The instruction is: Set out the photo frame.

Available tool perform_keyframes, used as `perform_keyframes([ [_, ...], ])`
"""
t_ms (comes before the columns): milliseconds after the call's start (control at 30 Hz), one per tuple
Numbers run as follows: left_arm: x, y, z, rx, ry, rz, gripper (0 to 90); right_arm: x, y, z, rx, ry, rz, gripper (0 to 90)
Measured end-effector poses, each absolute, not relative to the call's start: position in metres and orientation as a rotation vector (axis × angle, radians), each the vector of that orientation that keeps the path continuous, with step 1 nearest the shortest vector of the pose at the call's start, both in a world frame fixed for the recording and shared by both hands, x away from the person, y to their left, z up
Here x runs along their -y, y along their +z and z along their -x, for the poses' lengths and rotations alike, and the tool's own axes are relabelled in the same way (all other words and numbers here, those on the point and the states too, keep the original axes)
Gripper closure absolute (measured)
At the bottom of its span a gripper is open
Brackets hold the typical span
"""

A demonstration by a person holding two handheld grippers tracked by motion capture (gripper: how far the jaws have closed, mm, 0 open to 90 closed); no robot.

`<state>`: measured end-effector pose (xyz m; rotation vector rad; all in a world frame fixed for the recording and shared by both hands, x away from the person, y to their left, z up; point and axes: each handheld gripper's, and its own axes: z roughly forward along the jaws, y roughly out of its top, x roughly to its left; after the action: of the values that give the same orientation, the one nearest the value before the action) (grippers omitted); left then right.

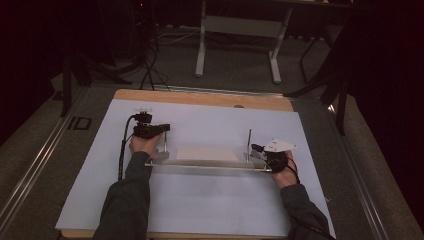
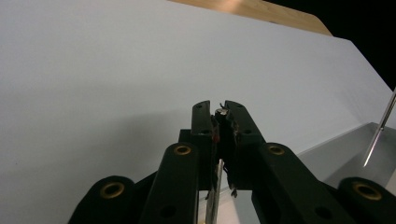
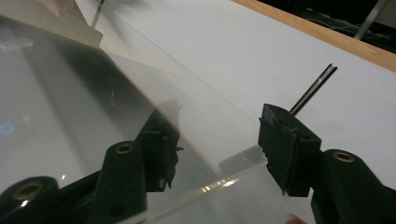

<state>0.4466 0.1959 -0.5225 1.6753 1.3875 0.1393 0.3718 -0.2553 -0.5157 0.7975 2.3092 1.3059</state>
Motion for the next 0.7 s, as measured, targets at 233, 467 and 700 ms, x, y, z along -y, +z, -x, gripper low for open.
perform_keyframes([
  [233, -0.201, -0.523, -0.444, -1.364, 0.14, -1.703, 70.9, 0.256, -0.514, -0.374, -2.318, 1.313, -0.809, 45.9],
  [467, -0.206, -0.515, -0.436, -1.309, 0.197, -1.716, 64.3, 0.256, -0.513, -0.375, -2.32, 1.318, -0.822, 45.9],
  [700, -0.212, -0.507, -0.42, -1.251, 0.287, -1.752, 61.5, 0.256, -0.512, -0.376, -2.324, 1.317, -0.83, 45.9],
])
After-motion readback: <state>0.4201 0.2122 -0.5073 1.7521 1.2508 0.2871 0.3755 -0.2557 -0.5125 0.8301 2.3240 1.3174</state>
